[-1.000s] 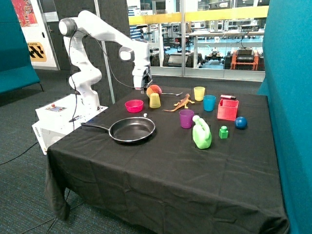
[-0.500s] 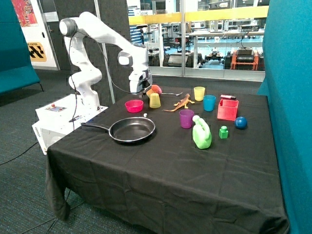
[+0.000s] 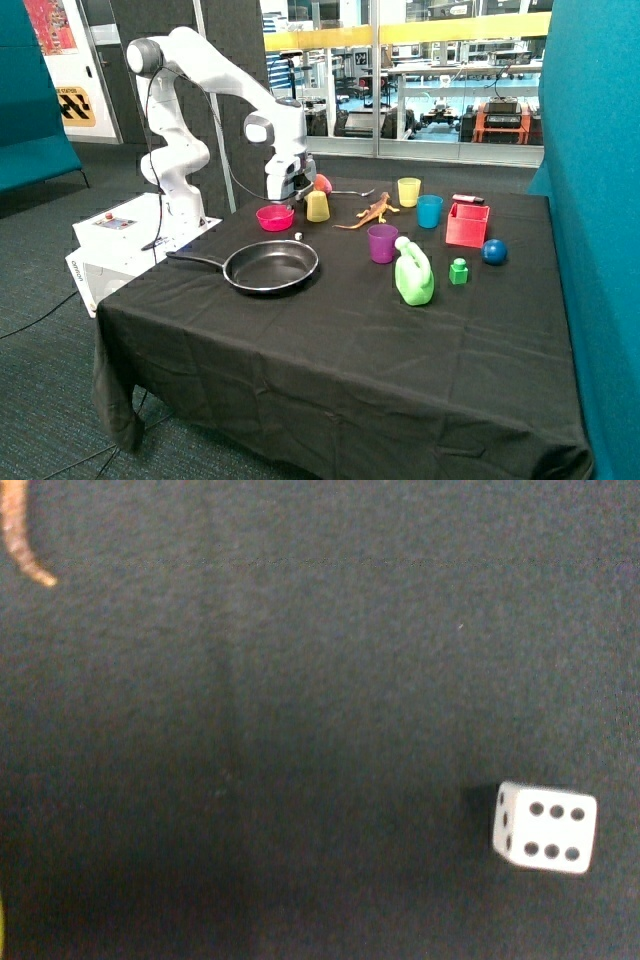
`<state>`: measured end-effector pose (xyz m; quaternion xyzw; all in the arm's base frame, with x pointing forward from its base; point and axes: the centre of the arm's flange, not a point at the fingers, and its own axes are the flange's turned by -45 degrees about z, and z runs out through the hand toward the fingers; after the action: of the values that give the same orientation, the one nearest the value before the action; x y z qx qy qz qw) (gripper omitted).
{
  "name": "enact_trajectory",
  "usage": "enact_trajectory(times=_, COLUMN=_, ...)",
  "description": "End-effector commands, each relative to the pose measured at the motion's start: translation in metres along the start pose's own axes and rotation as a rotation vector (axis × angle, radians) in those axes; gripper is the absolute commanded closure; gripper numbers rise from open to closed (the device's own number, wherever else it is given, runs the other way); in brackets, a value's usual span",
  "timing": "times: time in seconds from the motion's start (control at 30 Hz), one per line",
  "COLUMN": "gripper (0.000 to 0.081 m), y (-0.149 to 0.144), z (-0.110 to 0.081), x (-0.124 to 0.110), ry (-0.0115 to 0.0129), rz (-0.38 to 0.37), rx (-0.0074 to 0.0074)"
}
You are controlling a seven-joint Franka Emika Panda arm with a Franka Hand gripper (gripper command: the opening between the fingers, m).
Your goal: Roll the dices in the bowl
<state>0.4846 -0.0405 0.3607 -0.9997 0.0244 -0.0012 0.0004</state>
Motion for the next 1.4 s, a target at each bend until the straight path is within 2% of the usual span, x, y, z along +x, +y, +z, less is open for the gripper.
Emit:
enact_trajectory(times=0.0, gripper=0.0346, y=0.009, z=0.018, x=0.008, ry=-0.0024, rz=0.023, rx=-0.0008)
enact_trajectory(times=0.27, gripper=0.0383, y=0.01, z=0.041, x=0.001, ry=-0.0024, rz=0.027, rx=-0.0008)
enact_trajectory(times=0.73, gripper=0.0414, y=0.008, z=0.064, x=0.004, ry=-0.0024, rz=0.014, rx=-0.0008)
enact_trajectory(times=1.37, gripper=0.0411, y=0.009, z=0.082, x=0.008, ry=-0.0025, rz=0.001, rx=-0.0008)
